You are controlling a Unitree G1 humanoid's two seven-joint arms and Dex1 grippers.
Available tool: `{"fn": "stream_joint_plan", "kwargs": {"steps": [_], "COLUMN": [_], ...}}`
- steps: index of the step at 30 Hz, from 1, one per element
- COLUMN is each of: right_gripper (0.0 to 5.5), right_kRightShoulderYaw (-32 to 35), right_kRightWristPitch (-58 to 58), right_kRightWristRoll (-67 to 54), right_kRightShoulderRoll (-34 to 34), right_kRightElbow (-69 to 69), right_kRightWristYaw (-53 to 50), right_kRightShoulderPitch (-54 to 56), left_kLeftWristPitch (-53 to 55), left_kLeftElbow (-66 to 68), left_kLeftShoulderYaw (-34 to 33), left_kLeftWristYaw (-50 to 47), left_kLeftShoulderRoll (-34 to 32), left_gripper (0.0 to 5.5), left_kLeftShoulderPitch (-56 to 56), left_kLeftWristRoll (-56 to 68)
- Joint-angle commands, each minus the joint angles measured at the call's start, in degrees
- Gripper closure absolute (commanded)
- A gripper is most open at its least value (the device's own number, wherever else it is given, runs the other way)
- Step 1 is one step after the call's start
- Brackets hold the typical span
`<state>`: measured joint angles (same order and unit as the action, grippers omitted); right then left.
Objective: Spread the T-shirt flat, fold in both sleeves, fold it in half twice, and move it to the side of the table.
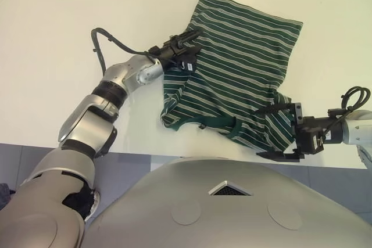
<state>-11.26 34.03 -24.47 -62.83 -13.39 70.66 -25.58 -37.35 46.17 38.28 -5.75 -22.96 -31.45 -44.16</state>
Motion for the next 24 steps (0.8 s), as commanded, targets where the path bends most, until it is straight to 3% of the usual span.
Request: {"fn": "stream_joint_plan", "kwargs": {"steps": [1, 5, 12, 19, 24], "right_gripper": [0.11, 0.11, 0.11, 0.11, 0.11], "right_kRightShoulderYaw": [0.8, 4.9, 2.1, -3.1, -5.3], "right_kRightWristPitch": [-0.8, -4.1, -3.9, -0.1, 0.9], "right_kRightWristRoll": [-1.3, 5.2, 19.1, 28.7, 27.0], "right_kRightShoulderRoll": [-1.1, 8.1, 17.5, 20.1, 19.6], "right_kRightElbow": [-2.4, 3.9, 10.6, 17.6, 16.8], "right_kRightWristYaw": [2.6, -8.7, -16.8, -18.7, -17.3], "right_kRightShoulderPitch": [-1.7, 9.7, 17.5, 18.4, 17.8], "left_kLeftWristPitch": [3.6, 3.0, 2.6, 2.5, 2.6], "left_kLeftElbow": [6.3, 7.4, 7.7, 7.4, 7.8], "left_kLeftShoulderYaw": [1.1, 1.0, 1.4, 1.3, 1.3], "left_kLeftWristYaw": [0.4, 0.0, -0.3, -0.4, -0.7], "left_kLeftShoulderRoll": [-1.6, -1.0, -0.4, -0.1, 0.1], "left_gripper": [3.11, 3.11, 3.11, 3.11, 3.11], "left_kLeftShoulderPitch": [1.5, 0.7, 0.8, 1.1, 1.2], "left_kLeftWristRoll": [-2.9, -2.5, -2.5, -2.2, -2.3]}}
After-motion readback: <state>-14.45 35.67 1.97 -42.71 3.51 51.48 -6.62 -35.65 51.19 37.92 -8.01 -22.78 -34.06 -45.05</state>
